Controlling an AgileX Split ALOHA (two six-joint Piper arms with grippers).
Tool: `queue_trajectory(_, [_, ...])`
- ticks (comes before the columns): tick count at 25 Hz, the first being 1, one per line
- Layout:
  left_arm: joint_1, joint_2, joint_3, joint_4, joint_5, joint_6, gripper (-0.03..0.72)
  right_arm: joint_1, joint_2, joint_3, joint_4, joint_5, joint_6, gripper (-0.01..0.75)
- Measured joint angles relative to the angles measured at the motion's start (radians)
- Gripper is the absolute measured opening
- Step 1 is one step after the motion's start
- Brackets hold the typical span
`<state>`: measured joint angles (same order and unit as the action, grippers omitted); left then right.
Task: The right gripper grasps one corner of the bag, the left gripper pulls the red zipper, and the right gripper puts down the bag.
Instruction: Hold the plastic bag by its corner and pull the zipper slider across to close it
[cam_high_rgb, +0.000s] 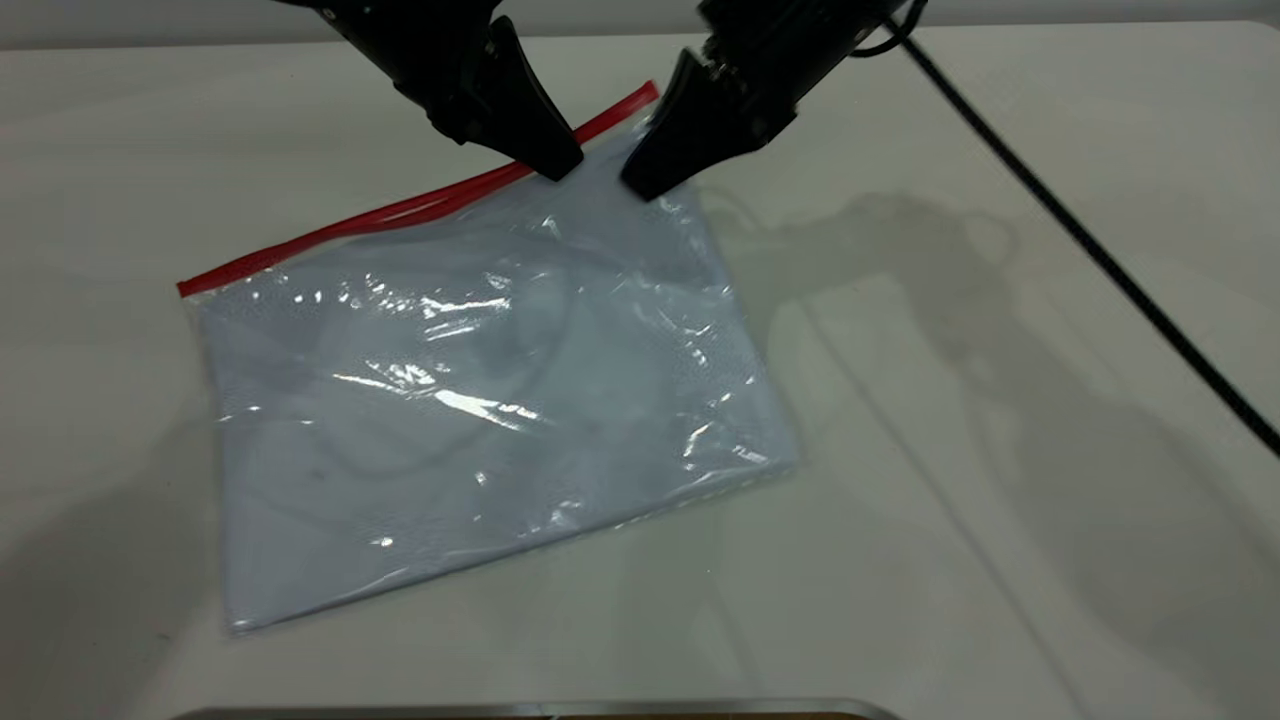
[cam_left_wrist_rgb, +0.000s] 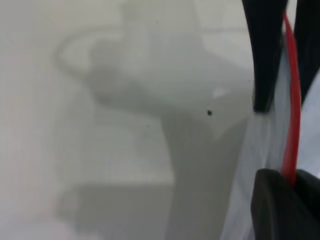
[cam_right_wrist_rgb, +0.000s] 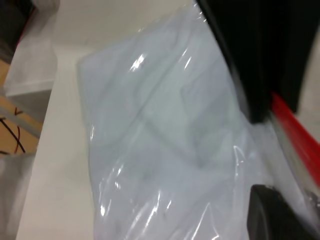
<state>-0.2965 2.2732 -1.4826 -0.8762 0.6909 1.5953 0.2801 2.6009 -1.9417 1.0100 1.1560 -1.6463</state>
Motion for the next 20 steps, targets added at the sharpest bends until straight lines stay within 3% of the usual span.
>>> queue_trajectory(10, [0.012,0.0,0.0,0.046,-0.029,-0.04,0.045,-0.142,0.0,-0.006,0.007,0.028,0.082,0.033])
queue_trajectory(20, [0.142,0.0,0.0,0.191,0.042,-0.199,0.047,-0.199,0.0,-0.006,0.006,-0.117,0.192,0.045])
